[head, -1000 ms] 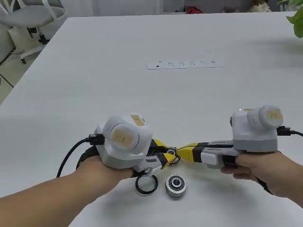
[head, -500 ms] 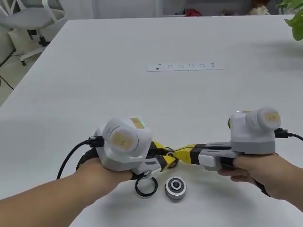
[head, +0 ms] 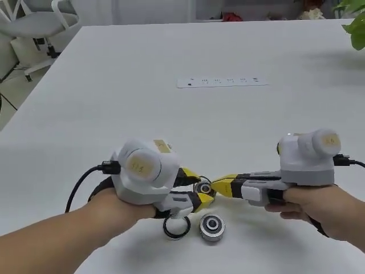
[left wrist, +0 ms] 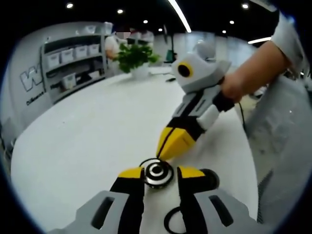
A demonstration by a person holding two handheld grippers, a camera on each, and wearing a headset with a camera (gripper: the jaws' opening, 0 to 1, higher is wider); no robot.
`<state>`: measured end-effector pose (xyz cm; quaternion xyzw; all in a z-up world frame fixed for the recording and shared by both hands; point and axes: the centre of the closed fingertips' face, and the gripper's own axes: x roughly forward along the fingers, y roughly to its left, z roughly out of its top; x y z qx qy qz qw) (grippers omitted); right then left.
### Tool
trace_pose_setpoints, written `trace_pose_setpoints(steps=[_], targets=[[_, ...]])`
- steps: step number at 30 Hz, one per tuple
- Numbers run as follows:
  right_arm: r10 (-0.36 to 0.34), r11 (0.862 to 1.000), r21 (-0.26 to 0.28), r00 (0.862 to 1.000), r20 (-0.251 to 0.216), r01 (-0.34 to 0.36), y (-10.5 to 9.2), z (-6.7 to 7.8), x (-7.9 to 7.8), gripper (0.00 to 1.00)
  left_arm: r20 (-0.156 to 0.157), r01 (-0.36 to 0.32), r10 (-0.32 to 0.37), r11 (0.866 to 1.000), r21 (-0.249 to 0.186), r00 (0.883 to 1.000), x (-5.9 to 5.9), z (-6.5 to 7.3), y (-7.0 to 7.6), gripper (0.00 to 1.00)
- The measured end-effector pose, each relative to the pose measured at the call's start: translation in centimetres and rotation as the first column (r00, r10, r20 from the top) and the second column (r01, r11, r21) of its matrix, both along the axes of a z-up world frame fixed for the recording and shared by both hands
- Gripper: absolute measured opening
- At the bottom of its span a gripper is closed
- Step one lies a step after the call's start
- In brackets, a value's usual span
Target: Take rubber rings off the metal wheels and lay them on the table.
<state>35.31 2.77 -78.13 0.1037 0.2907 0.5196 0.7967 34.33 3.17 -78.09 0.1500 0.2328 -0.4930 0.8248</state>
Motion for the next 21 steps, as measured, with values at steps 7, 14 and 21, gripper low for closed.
trace_pose_setpoints(steps=[7,14,21], targets=[[-0.010,1.000,0.009,1.000,0.008,0.010,-0.1,0.6,0.2,0.00,-0.006,-0.019,0.019,0.999,-0.046,1.000,-0.1,1.6,1.0,0.36],[-0.008,1.000,0.027,1.000,0.013,0.008,0.3,1.7,-0.2,0.00,-0.003,-0.006,0.006,0.998,-0.058,1.000,-1.1,2.5,1.7,0.43],[0.007,0.999,0.044,1.000,0.015,-0.008,1.1,2.5,-1.0,0.00,0.006,-0.003,0.003,0.997,-0.072,1.000,-2.0,3.4,2.9,0.49]])
